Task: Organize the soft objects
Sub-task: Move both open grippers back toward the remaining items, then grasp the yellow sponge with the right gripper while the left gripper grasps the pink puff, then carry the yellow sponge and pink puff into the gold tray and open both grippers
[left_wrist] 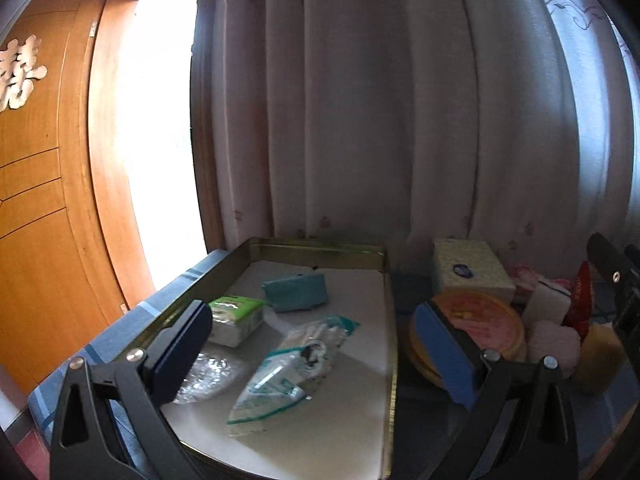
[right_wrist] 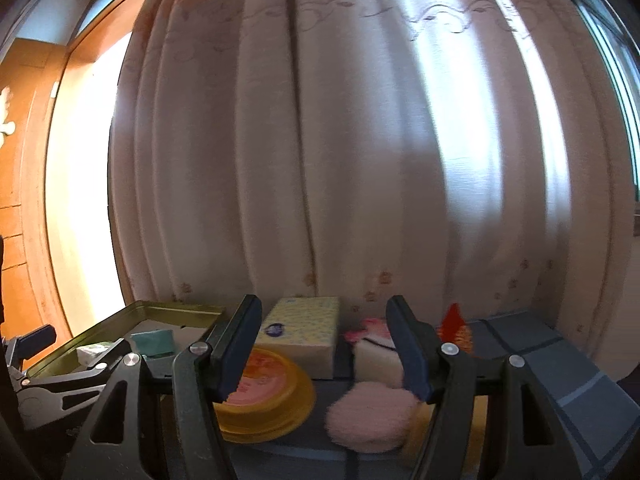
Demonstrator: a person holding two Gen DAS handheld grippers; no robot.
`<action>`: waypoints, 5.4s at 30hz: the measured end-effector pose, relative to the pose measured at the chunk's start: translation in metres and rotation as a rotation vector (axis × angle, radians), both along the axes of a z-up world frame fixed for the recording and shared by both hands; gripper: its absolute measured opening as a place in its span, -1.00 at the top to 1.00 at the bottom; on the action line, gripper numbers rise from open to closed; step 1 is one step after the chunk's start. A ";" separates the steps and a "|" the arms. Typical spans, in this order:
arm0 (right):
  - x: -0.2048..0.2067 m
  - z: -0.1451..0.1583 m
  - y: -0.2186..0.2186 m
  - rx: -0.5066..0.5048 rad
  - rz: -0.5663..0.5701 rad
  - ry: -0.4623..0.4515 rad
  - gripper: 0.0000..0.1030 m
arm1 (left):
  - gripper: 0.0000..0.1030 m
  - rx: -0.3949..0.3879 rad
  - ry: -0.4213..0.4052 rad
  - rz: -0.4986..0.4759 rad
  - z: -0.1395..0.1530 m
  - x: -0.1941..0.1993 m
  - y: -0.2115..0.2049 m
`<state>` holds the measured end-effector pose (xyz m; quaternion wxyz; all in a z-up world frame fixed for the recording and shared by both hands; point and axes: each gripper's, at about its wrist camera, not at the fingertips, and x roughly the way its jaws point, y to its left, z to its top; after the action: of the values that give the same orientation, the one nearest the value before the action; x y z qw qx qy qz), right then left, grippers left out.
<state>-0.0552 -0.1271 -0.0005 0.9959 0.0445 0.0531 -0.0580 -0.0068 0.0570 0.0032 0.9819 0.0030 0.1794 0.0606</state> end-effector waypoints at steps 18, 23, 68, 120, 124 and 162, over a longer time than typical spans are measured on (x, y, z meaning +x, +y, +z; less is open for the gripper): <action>-0.025 -0.003 -0.099 0.014 -0.193 0.077 -0.30 | -0.99 0.037 0.015 -0.147 0.000 -0.009 -0.059; -0.028 -0.007 -0.119 0.041 -0.212 0.140 -0.30 | -0.99 0.062 0.034 -0.193 -0.002 -0.010 -0.080; -0.053 -0.020 -0.169 0.261 -0.034 0.104 0.15 | -0.68 0.367 0.204 -0.459 -0.032 0.029 -0.230; -0.050 -0.011 -0.149 0.139 -0.138 0.096 0.14 | 0.43 -0.129 0.285 -0.639 -0.021 0.002 -0.154; -0.052 -0.009 -0.131 0.097 -0.124 0.073 0.14 | 0.43 -0.141 0.271 -0.627 -0.018 0.001 -0.141; 0.026 0.029 0.087 -0.003 0.321 0.048 0.14 | 0.43 -0.234 0.119 -0.236 0.023 0.029 0.070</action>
<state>-0.0295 -0.0406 0.0287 0.9909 0.0326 0.0830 0.1008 0.0222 0.1266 0.0262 0.9635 -0.0866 0.2415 -0.0765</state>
